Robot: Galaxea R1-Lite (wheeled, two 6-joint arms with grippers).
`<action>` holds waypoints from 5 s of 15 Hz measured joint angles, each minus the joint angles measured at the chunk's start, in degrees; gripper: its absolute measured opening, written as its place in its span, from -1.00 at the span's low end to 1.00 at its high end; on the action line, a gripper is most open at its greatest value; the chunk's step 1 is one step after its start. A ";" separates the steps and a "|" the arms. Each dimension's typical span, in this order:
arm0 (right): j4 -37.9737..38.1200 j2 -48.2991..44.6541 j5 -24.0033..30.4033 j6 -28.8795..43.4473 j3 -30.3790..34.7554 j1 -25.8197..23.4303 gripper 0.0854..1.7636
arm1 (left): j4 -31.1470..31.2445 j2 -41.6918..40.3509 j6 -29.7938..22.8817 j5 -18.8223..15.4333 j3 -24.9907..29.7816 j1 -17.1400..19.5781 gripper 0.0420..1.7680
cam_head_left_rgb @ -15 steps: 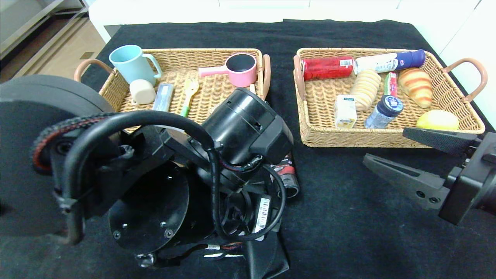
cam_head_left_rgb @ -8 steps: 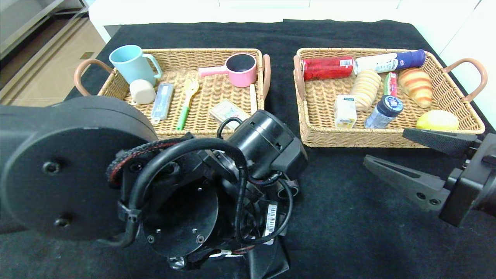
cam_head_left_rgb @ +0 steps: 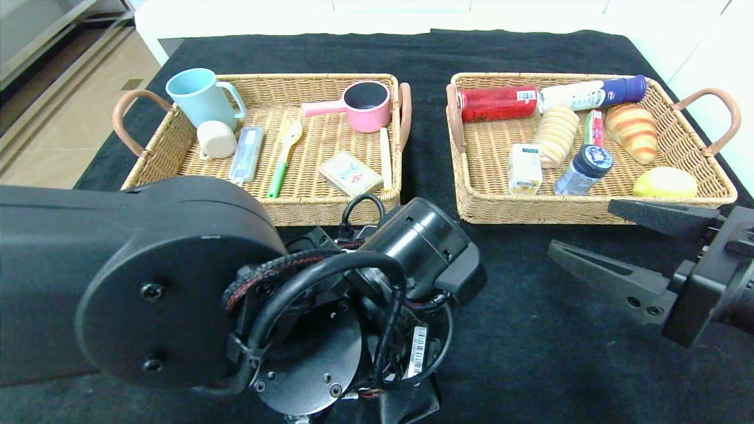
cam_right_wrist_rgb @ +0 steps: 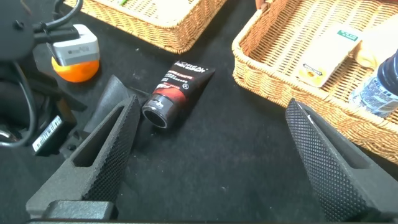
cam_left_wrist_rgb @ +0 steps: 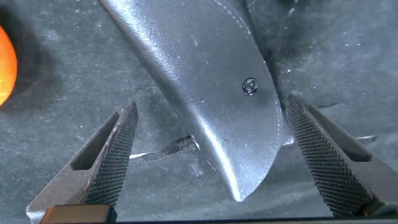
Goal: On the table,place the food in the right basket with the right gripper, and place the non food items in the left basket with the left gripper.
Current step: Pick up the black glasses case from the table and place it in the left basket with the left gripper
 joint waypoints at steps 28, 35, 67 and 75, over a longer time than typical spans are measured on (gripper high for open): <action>-0.41 0.99 -0.29 -1.90 1.04 0.55 0.94 | 0.77 2.82 -2.21 -0.17 1.85 -0.61 -0.18; -0.48 1.38 -0.29 -1.93 1.16 0.39 0.94 | 1.18 2.40 -1.85 0.17 1.77 -0.65 -0.20; -0.74 2.65 -0.35 -2.04 1.67 0.02 0.94 | -17.24 -7.19 24.26 -9.79 -19.59 22.65 -0.45; -0.74 1.48 -0.29 -2.01 1.49 0.06 0.94 | -22.80 -0.60 26.82 -13.04 -24.28 26.56 -0.46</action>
